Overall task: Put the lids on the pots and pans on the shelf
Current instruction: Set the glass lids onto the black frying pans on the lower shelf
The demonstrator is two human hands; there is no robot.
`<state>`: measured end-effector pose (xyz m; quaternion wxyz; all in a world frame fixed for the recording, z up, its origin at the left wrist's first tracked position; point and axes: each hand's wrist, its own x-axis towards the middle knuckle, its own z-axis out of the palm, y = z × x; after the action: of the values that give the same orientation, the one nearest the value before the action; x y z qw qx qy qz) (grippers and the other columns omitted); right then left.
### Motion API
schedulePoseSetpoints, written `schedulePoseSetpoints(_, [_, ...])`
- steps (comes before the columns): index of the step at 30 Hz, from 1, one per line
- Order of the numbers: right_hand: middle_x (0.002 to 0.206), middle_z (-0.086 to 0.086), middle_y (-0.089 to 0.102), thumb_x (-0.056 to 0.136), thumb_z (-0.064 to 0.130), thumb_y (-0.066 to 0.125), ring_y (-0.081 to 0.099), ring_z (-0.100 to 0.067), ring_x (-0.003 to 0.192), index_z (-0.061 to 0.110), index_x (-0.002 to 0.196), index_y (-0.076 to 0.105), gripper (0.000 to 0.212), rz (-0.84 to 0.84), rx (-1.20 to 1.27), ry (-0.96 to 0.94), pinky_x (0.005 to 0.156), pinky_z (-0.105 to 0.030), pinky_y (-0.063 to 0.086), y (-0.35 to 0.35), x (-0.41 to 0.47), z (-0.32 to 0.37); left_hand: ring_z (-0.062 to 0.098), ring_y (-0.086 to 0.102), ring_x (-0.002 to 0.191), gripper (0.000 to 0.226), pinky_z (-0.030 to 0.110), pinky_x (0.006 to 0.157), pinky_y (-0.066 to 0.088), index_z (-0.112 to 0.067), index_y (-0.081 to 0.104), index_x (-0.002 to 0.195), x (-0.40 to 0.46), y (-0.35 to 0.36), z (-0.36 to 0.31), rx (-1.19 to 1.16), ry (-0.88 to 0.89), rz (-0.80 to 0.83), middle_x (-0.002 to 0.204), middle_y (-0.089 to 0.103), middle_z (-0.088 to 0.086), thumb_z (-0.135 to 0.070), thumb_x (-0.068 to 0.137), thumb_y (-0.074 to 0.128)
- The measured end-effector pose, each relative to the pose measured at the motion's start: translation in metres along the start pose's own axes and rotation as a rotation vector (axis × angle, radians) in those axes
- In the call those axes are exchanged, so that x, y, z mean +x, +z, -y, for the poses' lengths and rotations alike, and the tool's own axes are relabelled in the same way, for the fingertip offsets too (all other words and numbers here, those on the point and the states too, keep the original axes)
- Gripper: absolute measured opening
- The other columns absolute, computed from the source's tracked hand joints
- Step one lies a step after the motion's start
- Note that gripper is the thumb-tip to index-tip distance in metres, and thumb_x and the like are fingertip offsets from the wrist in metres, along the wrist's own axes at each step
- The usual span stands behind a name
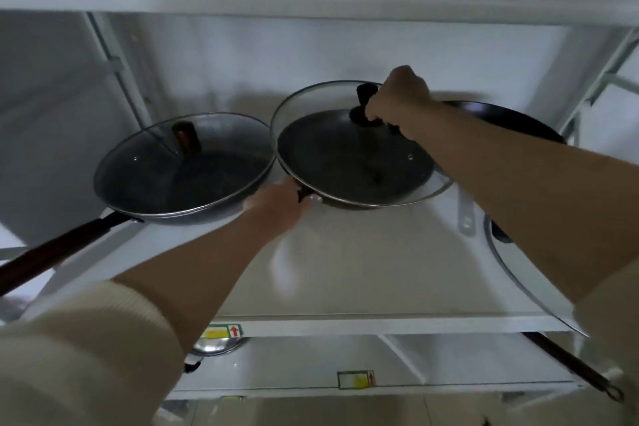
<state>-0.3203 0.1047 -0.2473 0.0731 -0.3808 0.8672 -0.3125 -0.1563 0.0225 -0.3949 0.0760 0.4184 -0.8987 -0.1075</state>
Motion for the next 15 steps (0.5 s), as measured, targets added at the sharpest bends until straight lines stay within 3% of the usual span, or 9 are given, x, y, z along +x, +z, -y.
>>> schedulePoseSetpoints(2, [0.111, -0.016, 0.060, 0.086, 0.018, 0.064, 0.062, -0.032, 0.099, 0.002, 0.120, 0.050, 0.040, -0.044, -0.052, -0.011, 0.077, -0.037, 0.053, 0.012, 0.008, -0.004, 0.029, 0.062, 0.108, 0.052, 0.040, 0.087, 0.049, -0.020, 0.037, 0.139, 0.004, 0.000, -0.006, 0.067, -0.019, 0.020, 0.122, 0.063, 0.005, -0.050, 0.097, 0.033])
schedulePoseSetpoints(4, [0.117, -0.016, 0.060, 0.090, 0.020, 0.059, 0.062, -0.034, 0.103, 0.001, 0.123, 0.049, 0.040, -0.044, -0.063, -0.005, 0.081, -0.041, 0.052, 0.023, 0.013, -0.005, 0.028, 0.060, 0.112, 0.052, 0.039, 0.092, 0.049, -0.021, 0.033, 0.143, 0.004, 0.000, -0.011, -0.033, -0.038, 0.014, 0.126, 0.060, 0.003, -0.047, 0.098, 0.036])
schedulePoseSetpoints(7, [0.119, -0.017, 0.060, 0.092, 0.016, 0.053, 0.060, -0.035, 0.106, 0.001, 0.123, 0.049, 0.035, -0.034, -0.096, 0.000, 0.085, -0.043, 0.052, 0.037, 0.020, -0.012, 0.022, 0.064, 0.096, 0.064, 0.036, 0.082, 0.053, -0.021, 0.028, 0.144, 0.000, -0.001, -0.008, -0.147, -0.064, -0.048, 0.108, 0.065, -0.004, -0.052, 0.092, 0.048])
schedulePoseSetpoints(10, [0.114, -0.015, 0.062, 0.090, 0.012, 0.051, 0.061, -0.035, 0.104, 0.004, 0.118, 0.054, 0.030, -0.041, -0.138, -0.051, 0.083, -0.041, 0.051, 0.049, 0.023, -0.025, 0.009, 0.050, 0.064, 0.075, 0.027, 0.063, 0.039, -0.024, 0.024, 0.144, 0.002, -0.006, 0.004, -0.041, -0.025, -0.021, 0.069, 0.046, -0.020, -0.063, 0.085, 0.049])
schedulePoseSetpoints(13, [0.109, -0.018, 0.065, 0.088, 0.009, 0.053, 0.063, -0.038, 0.102, 0.003, 0.111, 0.058, 0.024, -0.101, -0.128, -0.062, 0.079, -0.039, 0.050, 0.057, 0.031, -0.033, 0.018, 0.055, 0.070, 0.078, 0.032, 0.067, 0.038, -0.026, 0.024, 0.142, 0.010, -0.006, 0.011, 0.111, -0.034, 0.040, 0.065, 0.049, -0.012, -0.075, 0.083, 0.033])
schedulePoseSetpoints(15, [0.109, -0.017, 0.065, 0.089, 0.009, 0.054, 0.063, -0.038, 0.102, 0.003, 0.110, 0.058, 0.023, -0.132, -0.169, -0.053, 0.073, -0.037, 0.046, 0.060, 0.035, -0.034, 0.025, 0.060, 0.079, 0.077, 0.034, 0.069, 0.038, -0.024, 0.026, 0.142, 0.014, -0.005, 0.012, 0.174, -0.056, 0.038, 0.076, 0.058, -0.004, -0.076, 0.084, 0.028])
